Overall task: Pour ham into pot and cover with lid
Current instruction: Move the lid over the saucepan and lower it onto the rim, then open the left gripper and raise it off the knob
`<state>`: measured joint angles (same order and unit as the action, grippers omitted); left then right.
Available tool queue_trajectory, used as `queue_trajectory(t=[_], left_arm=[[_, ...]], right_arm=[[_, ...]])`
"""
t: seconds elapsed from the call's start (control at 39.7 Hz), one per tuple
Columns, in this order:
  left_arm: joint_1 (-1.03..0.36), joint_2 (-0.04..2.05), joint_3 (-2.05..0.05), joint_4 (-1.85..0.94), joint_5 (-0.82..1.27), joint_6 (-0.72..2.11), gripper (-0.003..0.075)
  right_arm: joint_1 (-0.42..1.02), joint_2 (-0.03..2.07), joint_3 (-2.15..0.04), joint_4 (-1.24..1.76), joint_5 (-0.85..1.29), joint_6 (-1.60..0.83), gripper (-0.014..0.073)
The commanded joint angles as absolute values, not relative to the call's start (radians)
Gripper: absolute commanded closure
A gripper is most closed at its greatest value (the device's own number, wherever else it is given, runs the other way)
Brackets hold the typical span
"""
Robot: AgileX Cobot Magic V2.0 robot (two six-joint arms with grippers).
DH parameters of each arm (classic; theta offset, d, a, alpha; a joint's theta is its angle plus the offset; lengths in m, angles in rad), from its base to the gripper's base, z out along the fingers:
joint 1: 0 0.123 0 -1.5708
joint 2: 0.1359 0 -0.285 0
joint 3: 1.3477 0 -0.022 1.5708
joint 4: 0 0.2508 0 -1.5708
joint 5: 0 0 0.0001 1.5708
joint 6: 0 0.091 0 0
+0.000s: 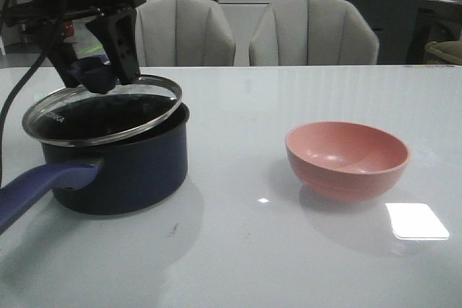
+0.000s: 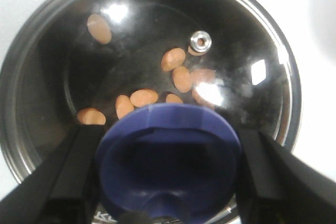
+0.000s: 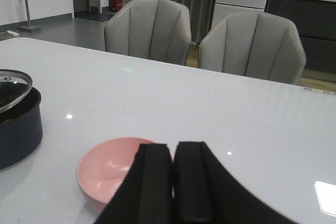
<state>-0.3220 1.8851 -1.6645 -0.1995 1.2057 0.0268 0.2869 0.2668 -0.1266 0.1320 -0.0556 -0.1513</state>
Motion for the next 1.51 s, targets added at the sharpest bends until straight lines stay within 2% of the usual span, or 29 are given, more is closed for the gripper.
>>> queue_trajectory(t=[0.0,0.58,0.83,1.06,1.49], left_arm=[[-0.331,1.839,-1.697,-0.225,1.149,0.025,0.0494],[-0.331,1.873,-1.701,-0.243,1.101,0.025,0.0489],[-0.331,1.875,-1.710,-0.238,1.117,0.025,0.0384],[-0.329,1.875,-1.743,-0.117,1.272,0.025,0.0385],[-0.329,1.888,-1.751,-0.171,1.266,0.025,0.0385]], right_arm=[[0.286,0.274,-0.156,0.124,-0.131,-0.160,0.0445],[0.286,0.274,-0.156,0.124,-0.131,-0.160,0.0445],[0.286,0.274,-0.156,0.124,-0.131,-0.160,0.0445],[0.286,0.274,-0.156,0.124,-0.131,-0.160,0.0445],[0.286,0.274,-0.156,0.124,-0.131,-0.160,0.0445]])
